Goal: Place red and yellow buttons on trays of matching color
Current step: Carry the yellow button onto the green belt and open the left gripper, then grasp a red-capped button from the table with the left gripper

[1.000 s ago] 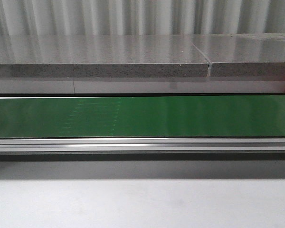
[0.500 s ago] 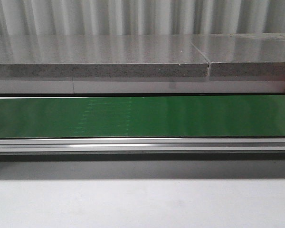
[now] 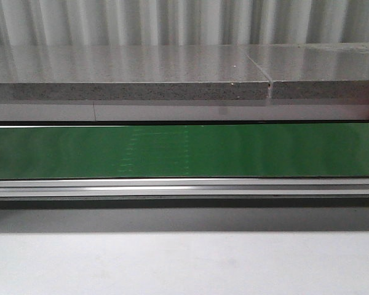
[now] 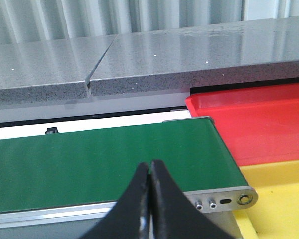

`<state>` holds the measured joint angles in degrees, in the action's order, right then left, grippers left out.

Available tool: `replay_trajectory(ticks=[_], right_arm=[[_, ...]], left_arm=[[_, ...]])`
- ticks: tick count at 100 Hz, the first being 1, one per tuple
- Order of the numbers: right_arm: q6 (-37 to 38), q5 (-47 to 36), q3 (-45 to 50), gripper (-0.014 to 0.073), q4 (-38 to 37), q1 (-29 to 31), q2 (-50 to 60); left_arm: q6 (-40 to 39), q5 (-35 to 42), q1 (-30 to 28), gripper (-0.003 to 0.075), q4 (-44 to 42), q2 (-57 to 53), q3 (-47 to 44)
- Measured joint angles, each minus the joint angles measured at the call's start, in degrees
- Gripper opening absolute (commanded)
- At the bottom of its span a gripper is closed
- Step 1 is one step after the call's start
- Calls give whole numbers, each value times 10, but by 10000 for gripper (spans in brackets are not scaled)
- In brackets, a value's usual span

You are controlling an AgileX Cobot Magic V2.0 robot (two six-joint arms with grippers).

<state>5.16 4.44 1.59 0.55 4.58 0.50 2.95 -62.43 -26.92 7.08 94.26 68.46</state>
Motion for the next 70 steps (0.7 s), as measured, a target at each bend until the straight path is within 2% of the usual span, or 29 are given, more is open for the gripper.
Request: replay_trajectory(ticks=[42,70], right_arm=[[0,0,0,-115,0,0,0],[0,0,0,-115,0,0,0]], left_arm=[[-2,13,0,534,-2,48,0],[-2,56,0,534,-3,59,0]])
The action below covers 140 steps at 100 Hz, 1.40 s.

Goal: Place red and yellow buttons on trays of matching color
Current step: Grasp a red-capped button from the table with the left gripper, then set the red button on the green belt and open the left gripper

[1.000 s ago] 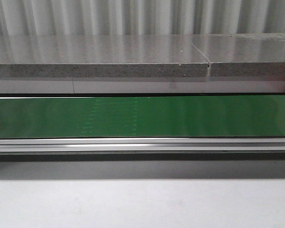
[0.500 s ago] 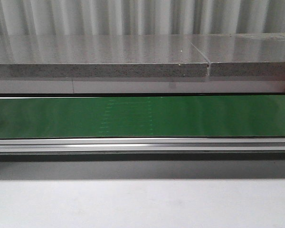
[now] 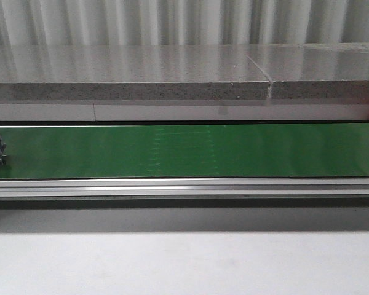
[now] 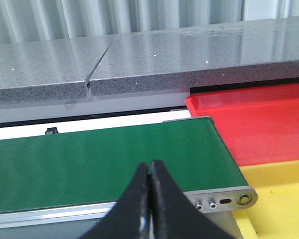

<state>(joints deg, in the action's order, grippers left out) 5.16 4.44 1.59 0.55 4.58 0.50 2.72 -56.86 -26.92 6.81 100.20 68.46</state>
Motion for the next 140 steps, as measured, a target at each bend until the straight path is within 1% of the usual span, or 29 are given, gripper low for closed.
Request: replay_trajectory(ticks=[26,33,40,64,76,116,140], right_arm=[[0,0,0,-115,0,0,0],[0,0,0,-115,0,0,0],[0,0,0,-115,0,0,0],[0,0,0,-115,0,0,0],[0,0,0,-115,0,0,0],[0,0,0,-115,0,0,0],[0,0,0,-115,0,0,0]], left_arm=[[-1,1,0,533,0,0,0],[-1,0,0,518,0,0,0],[-1,-2,0,482,0,0,0],[-1,-6,0,293,0,0,0],[-1,-6,0,239,0,0,0],[-1,-8,0,237,0,-4,0],[-1,-20,0,237,0,-62,0]])
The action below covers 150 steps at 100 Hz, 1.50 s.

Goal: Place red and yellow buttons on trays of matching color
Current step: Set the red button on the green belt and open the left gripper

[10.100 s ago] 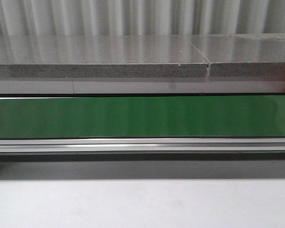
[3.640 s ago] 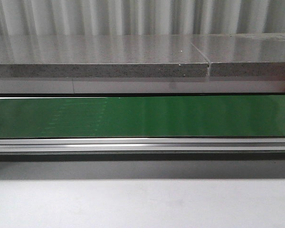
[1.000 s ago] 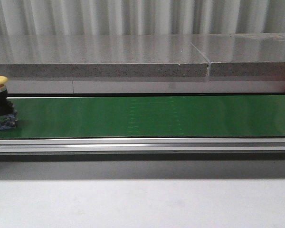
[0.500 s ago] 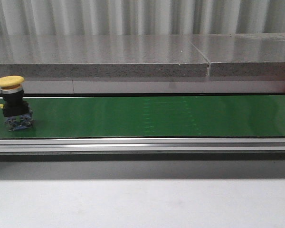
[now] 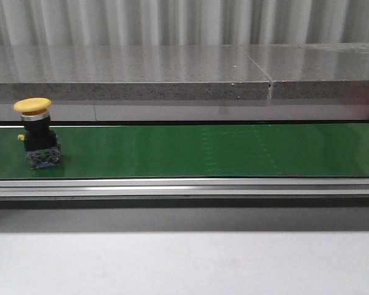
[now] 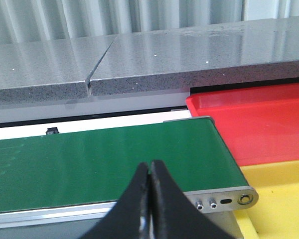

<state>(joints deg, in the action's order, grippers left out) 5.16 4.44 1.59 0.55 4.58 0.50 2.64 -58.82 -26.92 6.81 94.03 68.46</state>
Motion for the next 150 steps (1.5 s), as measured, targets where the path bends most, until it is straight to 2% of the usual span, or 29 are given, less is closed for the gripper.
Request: replay_trajectory(ticks=[16,43,83,110,119,132,137,150], right_arm=[[0,0,0,-115,0,0,0],[0,0,0,-115,0,0,0],[0,0,0,-115,0,0,0],[0,0,0,-115,0,0,0],[0,0,0,-115,0,0,0],[0,0,0,-115,0,0,0],[0,0,0,-115,0,0,0],[0,0,0,-115,0,0,0]], left_arm=[[0,-11,0,237,-2,-41,1],[0,-76,7,237,-12,-54,49],[0,-86,123,237,-22,-38,115],[0,-86,156,247,-22,9,123],[0,-84,157,302,-22,17,123],[0,-78,157,488,-22,17,125],[0,-78,157,535,-22,17,125],[0,-67,157,545,-22,17,125]])
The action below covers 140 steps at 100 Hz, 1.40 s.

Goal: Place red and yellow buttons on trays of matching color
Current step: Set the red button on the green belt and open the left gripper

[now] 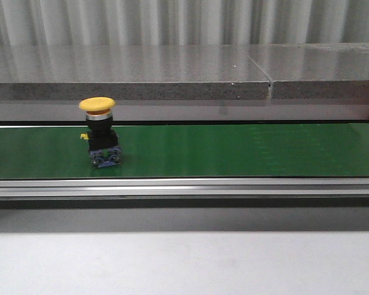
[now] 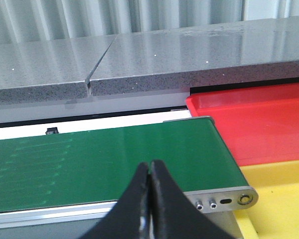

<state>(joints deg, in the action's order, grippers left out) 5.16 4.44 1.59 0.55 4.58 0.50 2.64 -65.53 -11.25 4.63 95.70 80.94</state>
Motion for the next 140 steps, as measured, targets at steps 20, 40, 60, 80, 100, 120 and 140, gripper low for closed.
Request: replay_trajectory(ticks=[20,40,60,80,100,120,140], right_arm=[[0,0,0,-115,0,0,0],[0,0,0,-115,0,0,0],[0,0,0,-115,0,0,0],[0,0,0,-115,0,0,0],[0,0,0,-115,0,0,0],[0,0,0,-115,0,0,0],[0,0,0,-115,0,0,0]], left_arm=[[1,19,0,505,2,-12,0],[29,50,30,154,2,-62,-7],[46,101,92,-21,3,-130,-61],[47,157,144,-21,6,-206,-124],[47,205,171,-21,6,-292,-198],[47,241,175,-21,7,-398,-283],[47,251,175,-21,11,-510,-370]])
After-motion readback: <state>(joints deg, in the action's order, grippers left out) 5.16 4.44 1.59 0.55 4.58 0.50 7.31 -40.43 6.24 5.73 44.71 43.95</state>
